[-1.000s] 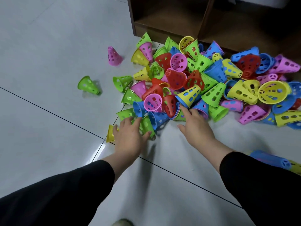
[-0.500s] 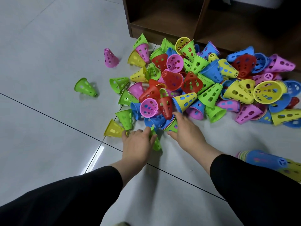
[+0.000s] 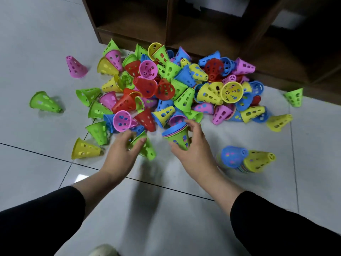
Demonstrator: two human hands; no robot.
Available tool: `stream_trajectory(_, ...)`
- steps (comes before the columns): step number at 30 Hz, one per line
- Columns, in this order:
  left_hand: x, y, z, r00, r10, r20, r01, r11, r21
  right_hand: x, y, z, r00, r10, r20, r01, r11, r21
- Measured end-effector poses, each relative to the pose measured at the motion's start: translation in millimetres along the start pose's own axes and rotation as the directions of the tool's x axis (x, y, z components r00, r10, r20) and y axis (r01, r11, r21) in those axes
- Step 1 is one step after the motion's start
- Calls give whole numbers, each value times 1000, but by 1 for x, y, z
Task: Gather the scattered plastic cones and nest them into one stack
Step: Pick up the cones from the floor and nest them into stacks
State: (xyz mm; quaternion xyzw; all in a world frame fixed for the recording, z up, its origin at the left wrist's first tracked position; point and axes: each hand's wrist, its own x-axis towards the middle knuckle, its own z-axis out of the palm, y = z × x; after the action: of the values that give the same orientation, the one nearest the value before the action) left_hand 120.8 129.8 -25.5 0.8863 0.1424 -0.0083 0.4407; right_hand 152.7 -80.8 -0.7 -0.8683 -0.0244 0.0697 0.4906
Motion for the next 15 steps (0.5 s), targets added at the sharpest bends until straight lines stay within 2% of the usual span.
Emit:
stream_trajectory(3,-5,40,11,1000,-3,30,8,989,-150,-21,-5,-46,996,-14,-87,15,1000,16)
stream_trajectory(7,-17,91,39,982,15,190,60,922,-382,-46,2,-113,988,-12,-151,9,1000,-22)
stream_trajectory(10,-31,123,65,950,100,295,-3,950,-312,-61,14,-164,987,13,-160,-28,996,-88)
stream_trajectory(12,-34,138,82,918,155,366,-72,970,-231,-67,25,-199,987,59,-150,-88,977,-196)
stream_trajectory(15,-30,157,104,868,223,443,-258,966,19,-68,46,-235,987,120,-109,-154,903,-402)
